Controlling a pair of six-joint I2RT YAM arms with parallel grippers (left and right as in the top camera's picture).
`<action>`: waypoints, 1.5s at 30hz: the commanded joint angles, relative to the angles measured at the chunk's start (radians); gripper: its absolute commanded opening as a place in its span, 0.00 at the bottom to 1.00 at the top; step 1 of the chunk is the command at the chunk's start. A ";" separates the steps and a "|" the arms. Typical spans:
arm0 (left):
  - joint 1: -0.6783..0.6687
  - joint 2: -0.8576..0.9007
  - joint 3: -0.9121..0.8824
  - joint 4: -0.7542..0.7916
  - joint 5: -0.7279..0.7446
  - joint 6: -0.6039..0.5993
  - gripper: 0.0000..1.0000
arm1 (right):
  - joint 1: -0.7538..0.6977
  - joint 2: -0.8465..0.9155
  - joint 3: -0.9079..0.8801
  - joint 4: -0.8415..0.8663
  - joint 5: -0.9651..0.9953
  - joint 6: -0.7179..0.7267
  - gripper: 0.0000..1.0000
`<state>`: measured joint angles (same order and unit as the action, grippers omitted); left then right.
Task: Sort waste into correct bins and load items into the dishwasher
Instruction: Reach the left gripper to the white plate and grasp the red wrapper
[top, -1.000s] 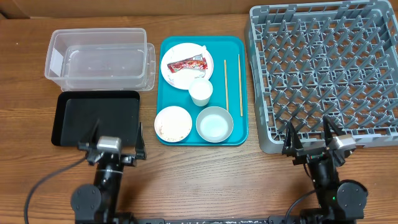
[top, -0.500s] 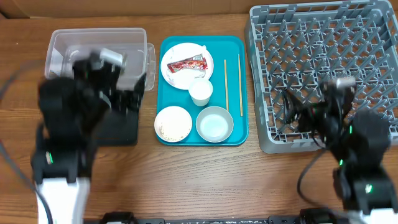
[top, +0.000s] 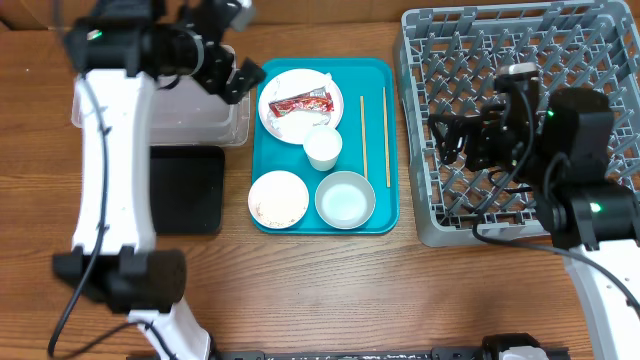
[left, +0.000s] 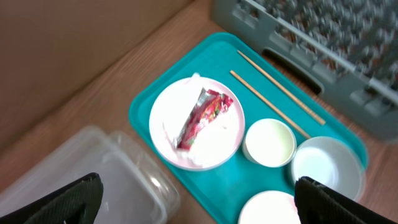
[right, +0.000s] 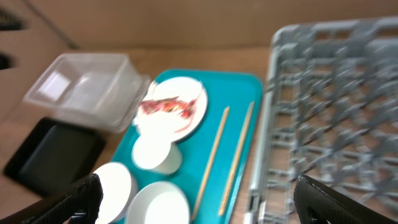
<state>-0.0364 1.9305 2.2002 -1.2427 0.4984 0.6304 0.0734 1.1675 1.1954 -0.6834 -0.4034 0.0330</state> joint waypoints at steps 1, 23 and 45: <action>-0.030 0.086 0.033 0.009 0.053 0.139 1.00 | 0.004 0.030 0.023 -0.016 -0.122 0.004 1.00; -0.208 0.492 0.033 0.282 -0.375 0.132 1.00 | 0.004 0.087 0.021 -0.117 -0.121 0.004 1.00; -0.219 0.597 0.018 0.263 -0.272 0.063 0.86 | 0.004 0.087 0.021 -0.132 -0.121 0.004 1.00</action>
<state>-0.2577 2.4920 2.2078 -0.9779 0.1673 0.7280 0.0738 1.2549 1.1954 -0.8127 -0.5171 0.0338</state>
